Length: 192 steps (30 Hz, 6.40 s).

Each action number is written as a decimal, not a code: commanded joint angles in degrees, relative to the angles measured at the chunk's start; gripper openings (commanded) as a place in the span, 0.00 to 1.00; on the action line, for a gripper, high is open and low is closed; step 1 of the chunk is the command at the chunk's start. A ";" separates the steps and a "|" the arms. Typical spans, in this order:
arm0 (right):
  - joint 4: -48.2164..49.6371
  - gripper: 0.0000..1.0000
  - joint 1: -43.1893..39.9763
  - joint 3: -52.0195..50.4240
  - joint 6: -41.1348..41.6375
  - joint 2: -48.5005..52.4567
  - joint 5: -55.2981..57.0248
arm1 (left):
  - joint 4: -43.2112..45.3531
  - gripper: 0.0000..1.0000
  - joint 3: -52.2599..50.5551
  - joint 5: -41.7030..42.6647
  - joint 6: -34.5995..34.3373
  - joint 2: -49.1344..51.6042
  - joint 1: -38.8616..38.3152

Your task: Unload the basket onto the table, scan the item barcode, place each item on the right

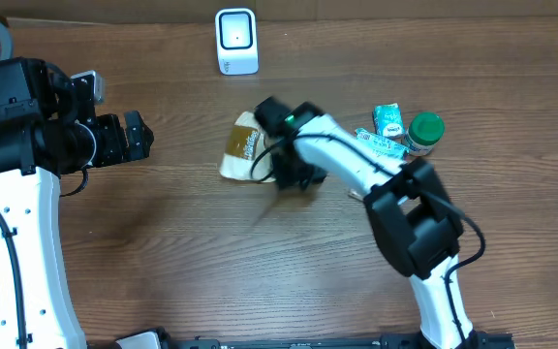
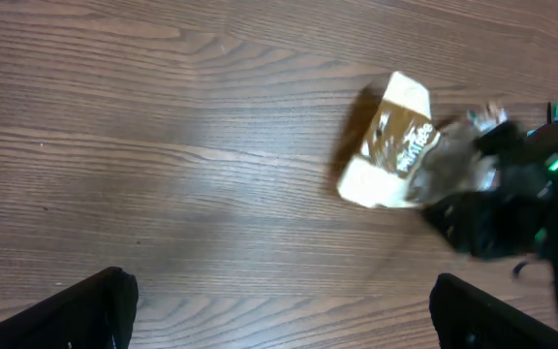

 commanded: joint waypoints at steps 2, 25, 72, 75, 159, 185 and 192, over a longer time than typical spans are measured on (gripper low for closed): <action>2.23 0.48 -4.63 0.59 -5.77 0.07 6.97 | 0.04 0.99 0.22 0.46 -0.39 -0.11 -0.37; 22.34 0.75 -12.04 13.16 -10.21 3.15 -1.11 | 0.04 0.99 0.22 0.46 -0.39 -0.11 -0.37; -26.71 0.31 -8.04 32.09 -20.13 4.61 -18.60 | 0.04 0.99 0.24 0.46 -0.39 -0.11 -0.37; -26.99 0.25 -7.19 29.86 -18.69 4.61 -18.47 | 0.07 1.00 0.22 0.46 -0.39 -0.11 -0.37; 18.67 0.79 -18.84 -13.55 -11.98 -5.73 -35.56 | 1.81 1.00 0.24 0.63 -0.42 -0.11 -0.37; 25.14 0.83 -18.78 -18.27 -9.64 -5.73 -37.09 | 10.16 0.04 -4.24 4.28 -14.95 9.27 -13.64; 25.16 0.83 -18.78 -18.27 -9.64 -5.73 -37.09 | 14.29 0.04 -4.55 12.81 -13.29 19.28 -21.49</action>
